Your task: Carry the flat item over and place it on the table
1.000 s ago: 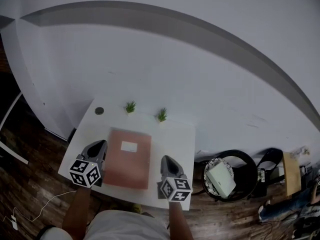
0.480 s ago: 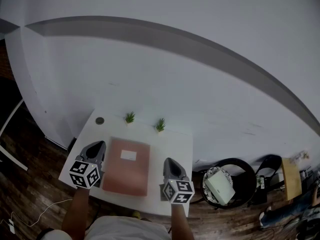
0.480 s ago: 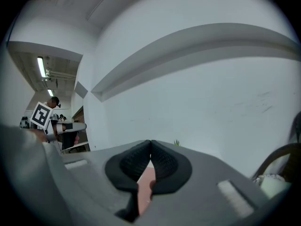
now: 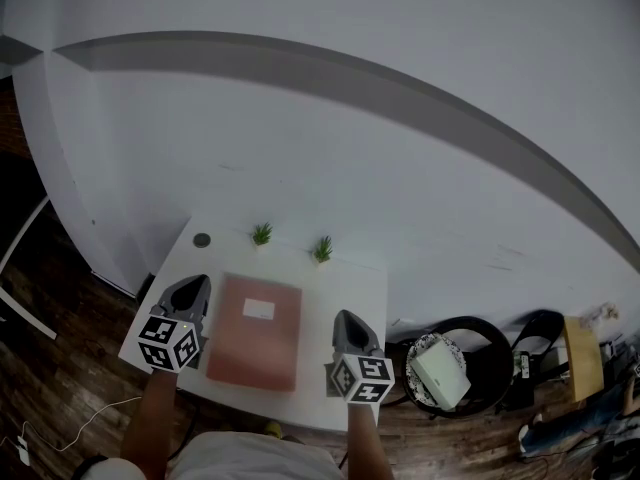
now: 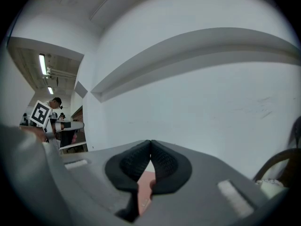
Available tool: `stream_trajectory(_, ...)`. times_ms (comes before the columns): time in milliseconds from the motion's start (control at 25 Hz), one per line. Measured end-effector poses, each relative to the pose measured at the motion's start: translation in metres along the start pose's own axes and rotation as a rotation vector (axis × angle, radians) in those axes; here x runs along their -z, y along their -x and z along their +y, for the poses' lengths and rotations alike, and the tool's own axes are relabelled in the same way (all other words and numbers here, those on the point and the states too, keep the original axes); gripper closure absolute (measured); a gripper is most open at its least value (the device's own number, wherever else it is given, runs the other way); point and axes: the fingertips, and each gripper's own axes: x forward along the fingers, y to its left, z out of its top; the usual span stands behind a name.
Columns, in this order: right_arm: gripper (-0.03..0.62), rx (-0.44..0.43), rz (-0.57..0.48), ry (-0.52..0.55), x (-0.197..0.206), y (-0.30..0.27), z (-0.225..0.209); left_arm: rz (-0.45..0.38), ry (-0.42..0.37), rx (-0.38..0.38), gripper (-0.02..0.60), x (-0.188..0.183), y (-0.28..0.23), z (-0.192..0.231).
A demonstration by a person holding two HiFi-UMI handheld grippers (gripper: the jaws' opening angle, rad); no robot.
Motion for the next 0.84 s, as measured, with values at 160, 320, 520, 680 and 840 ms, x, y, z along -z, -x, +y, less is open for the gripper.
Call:
stream_trajectory(160, 0.591, 0.009, -0.012, 0.003, -0.006, -0.002, -0.005, -0.012, 0.001, -0.013, 0.574, -0.006, -0.001, 0.008)
stream_trajectory(320, 0.591, 0.008, -0.017, 0.005, -0.007, -0.003, -0.003, -0.018, -0.012, -0.014, 0.574, -0.009, -0.001, 0.01)
stream_trajectory(520, 0.591, 0.003, -0.016, 0.003, -0.008, -0.007, -0.003, -0.022, -0.018, -0.017, 0.574, -0.012, -0.003, 0.012)
stream_trajectory(680, 0.591, -0.001, -0.014, 0.003, -0.009, -0.01, -0.002, -0.025, -0.018, -0.014, 0.574, -0.013, -0.004, 0.013)
stream_trajectory(840, 0.591, 0.005, -0.004, -0.008, -0.007, -0.012, -0.001, -0.023, -0.016, -0.009, 0.574, -0.012, -0.006, 0.014)
